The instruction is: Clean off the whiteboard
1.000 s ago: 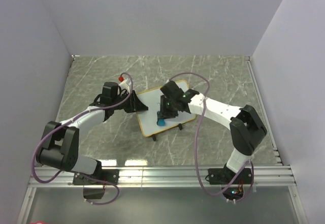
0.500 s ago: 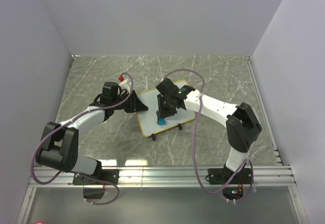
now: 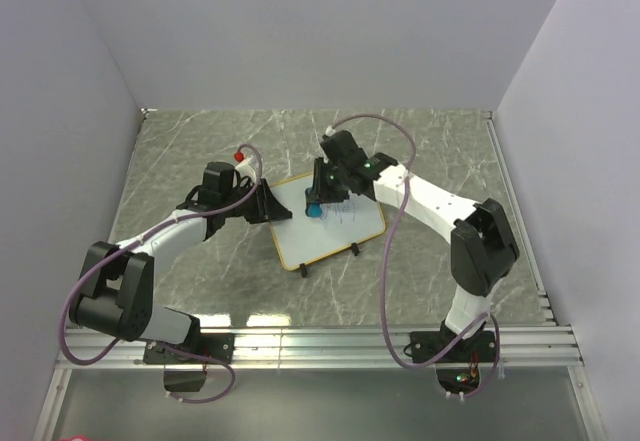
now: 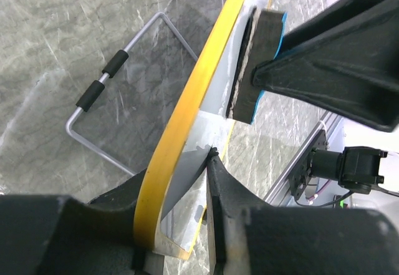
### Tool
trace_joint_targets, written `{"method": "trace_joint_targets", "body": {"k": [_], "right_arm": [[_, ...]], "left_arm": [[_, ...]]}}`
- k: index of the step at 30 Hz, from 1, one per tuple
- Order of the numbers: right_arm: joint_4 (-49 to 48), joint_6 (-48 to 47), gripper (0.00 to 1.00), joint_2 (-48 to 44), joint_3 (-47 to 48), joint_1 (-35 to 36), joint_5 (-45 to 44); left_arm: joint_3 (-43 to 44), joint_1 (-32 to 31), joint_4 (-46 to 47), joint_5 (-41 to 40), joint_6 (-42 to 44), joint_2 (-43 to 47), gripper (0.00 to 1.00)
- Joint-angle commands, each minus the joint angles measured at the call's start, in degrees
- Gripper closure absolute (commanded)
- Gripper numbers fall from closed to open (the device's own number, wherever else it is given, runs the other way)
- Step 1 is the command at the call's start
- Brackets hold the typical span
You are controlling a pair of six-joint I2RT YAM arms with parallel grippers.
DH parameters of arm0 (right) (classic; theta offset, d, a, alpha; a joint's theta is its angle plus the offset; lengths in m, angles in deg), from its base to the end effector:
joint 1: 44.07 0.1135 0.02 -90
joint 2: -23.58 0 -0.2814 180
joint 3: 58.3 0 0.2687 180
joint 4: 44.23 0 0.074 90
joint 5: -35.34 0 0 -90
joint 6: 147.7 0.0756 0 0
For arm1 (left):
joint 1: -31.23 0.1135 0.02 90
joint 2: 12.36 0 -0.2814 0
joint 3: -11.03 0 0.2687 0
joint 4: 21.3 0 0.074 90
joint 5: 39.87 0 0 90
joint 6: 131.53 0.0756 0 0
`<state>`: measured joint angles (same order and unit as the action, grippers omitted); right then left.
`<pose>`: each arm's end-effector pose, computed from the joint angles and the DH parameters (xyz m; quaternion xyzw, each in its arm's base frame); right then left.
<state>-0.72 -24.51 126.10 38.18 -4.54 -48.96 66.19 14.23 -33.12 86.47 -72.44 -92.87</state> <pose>0.3385 0.2890 0.2464 -0.0690 0.9348 0.2423 0.2504 0.2967 -0.1375 0.1945 0.0347 0.8615 -0.4268 0.2729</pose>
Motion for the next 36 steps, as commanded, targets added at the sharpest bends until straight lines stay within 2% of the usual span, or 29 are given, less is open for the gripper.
{"method": "trace_joint_targets", "body": {"k": [1, 6, 14, 17, 20, 24, 27, 32, 36], "right_arm": [[-2.92, -1.03, 1.0, 0.94, -11.02, -0.51, -5.87], [-5.82, 0.65, 1.0, -1.53, -19.13, 2.74, -4.03], [-5.39, 1.62, 1.0, -1.8, -20.82, 3.36, -2.7], [-2.94, 0.48, 1.0, -1.45, -16.7, 3.19, -4.54], [0.4, -1.01, 1.0, -0.13, -8.71, 1.96, -7.1], [4.1, -2.16, 1.0, 3.29, 3.23, -2.51, -7.98], [6.21, -2.86, 1.0, 6.01, 7.91, -4.63, -8.24], [6.05, -3.05, 1.0, 7.61, 8.54, -5.78, -8.33], [3.41, -1.46, 1.0, 5.77, 3.63, -5.34, -5.87]], "left_arm": [[-0.86, -0.5, -7.59, -9.53, 6.22, -0.7, 1.0], [-0.95, -0.58, -7.32, -9.53, 6.22, -1.05, 1.0], [-0.78, -0.58, -7.15, -9.18, 6.75, -1.67, 1.0], [-0.86, -0.58, -7.23, -9.44, 7.01, -0.7, 1.0], [-0.86, -0.58, -7.58, -9.79, 7.45, -0.17, 1.0], [-0.69, -0.58, -7.94, -9.97, 7.71, -0.09, 1.0], [-0.6, -0.58, -8.02, -9.71, 7.8, -0.17, 1.0], [-0.51, -0.58, -8.2, -9.62, 8.06, -0.08, 1.0], [-0.6, -0.58, -8.2, -9.35, 8.15, 0.0, 1.0]]}}
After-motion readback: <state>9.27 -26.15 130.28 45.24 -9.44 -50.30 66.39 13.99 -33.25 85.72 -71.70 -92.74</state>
